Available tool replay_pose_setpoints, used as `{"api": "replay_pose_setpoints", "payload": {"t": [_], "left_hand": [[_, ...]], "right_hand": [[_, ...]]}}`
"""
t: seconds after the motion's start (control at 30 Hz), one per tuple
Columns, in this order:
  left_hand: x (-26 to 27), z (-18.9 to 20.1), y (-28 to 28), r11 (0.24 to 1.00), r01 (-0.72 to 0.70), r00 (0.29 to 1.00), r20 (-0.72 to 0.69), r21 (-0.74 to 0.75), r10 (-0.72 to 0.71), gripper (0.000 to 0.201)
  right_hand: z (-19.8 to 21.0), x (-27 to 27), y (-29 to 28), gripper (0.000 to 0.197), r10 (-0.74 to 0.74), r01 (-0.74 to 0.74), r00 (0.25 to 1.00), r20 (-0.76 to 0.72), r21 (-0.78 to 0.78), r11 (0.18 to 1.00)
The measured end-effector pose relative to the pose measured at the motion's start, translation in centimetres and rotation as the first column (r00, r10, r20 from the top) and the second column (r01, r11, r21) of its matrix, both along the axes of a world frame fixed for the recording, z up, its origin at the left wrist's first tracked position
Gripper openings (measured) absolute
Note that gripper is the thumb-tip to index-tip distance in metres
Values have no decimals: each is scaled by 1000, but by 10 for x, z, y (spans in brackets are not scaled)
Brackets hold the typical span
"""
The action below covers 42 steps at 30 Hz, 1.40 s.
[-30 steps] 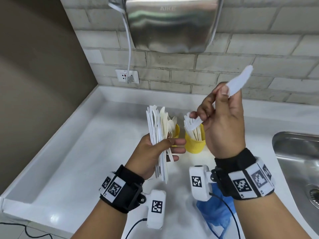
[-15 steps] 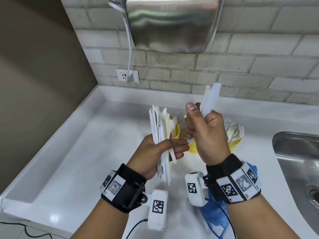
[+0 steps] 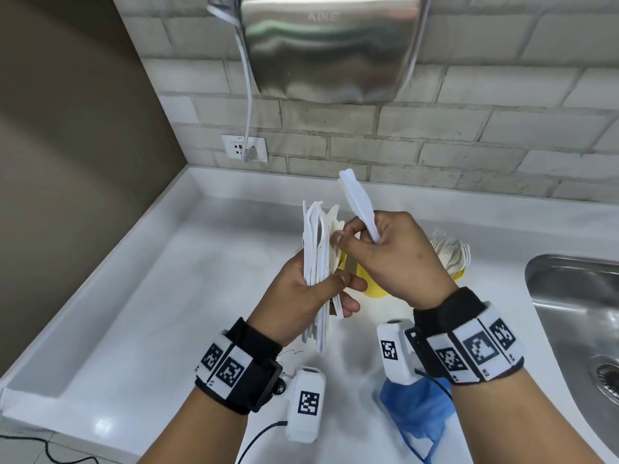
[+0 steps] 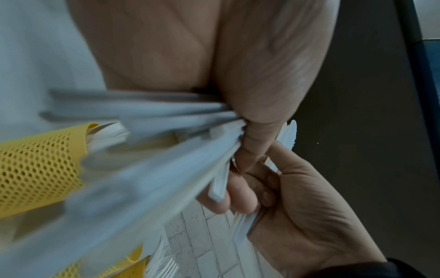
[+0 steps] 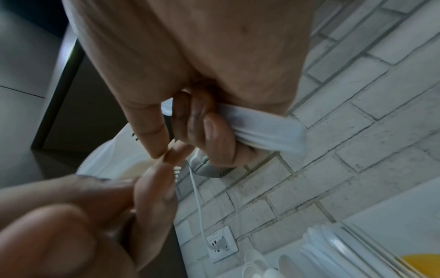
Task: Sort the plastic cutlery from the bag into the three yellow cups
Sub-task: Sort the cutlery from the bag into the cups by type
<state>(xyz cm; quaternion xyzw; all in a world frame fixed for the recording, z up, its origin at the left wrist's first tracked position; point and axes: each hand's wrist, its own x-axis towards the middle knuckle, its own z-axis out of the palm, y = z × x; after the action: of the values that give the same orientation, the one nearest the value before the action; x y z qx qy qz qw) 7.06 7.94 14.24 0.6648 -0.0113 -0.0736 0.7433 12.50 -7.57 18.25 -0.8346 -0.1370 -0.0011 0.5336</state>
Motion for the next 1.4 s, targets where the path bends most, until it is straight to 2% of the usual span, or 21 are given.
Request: {"api": "replay_pose_setpoints", "payload": {"t": [0.33,0.4,0.5,0.57,0.67,0.73,0.8,0.83,0.9,0.97,1.03,1.07,1.13,1.27,1.33,1.4], "left_hand": [[-1,-4,2,1000,-2,1000,-6,-17,2,24],[0,-5,3,1000,2,1000,10,-2,-2,23],[2,-5,3,1000,-7,999,34,15,6,26],[2,-5,2,1000,-10,999,44,18,9,21],[1,-5,3,1000,-8,998,55,12,7,24],[1,-7,3,1000,-2,998,63,17,1,33],[1,-8,4,1000,3,998,59,-3,-3,30],[1,-8,4,1000,7,998,56,-25,-6,23],[0,-8,5,996,21,998,53,-82,-17,10],[0,-7,5,991,42,998,60,-126,-35,8],[0,-6,5,983,68,996,60,-169,-59,8],[0,-5,5,977,80,996,56,-198,-71,8],[-1,-3,4,963,97,995,44,-252,-89,9],[-1,0,4,956,110,994,39,-273,-103,10],[-1,1,3,956,119,993,42,-267,-111,11],[0,1,4,959,128,992,46,-254,-120,10]], "right_hand": [[4,3,-1,22,-186,177,979,84,106,979],[4,1,-2,26,-133,129,989,58,71,989],[2,-6,-3,34,20,-20,1000,-6,-28,999],[2,-9,-1,32,55,-52,997,-55,53,997],[-3,-4,3,24,-19,43,995,-97,252,967],[-6,1,4,21,-98,130,989,-108,350,927],[-5,4,3,21,-148,191,981,-129,457,869],[-2,5,1,21,-148,205,978,-148,537,818],[6,4,-2,16,-88,198,978,-188,722,663],[14,2,-3,15,-48,188,980,-192,830,525],[18,2,-3,16,-83,154,988,-130,868,472],[19,3,-3,18,-122,140,988,-91,858,494],[20,5,-2,19,-170,127,985,-26,776,617],[20,6,1,25,-111,65,991,80,445,893],[20,5,3,28,-65,33,992,108,271,962],[20,5,6,28,-14,-2,995,99,161,987]]}}
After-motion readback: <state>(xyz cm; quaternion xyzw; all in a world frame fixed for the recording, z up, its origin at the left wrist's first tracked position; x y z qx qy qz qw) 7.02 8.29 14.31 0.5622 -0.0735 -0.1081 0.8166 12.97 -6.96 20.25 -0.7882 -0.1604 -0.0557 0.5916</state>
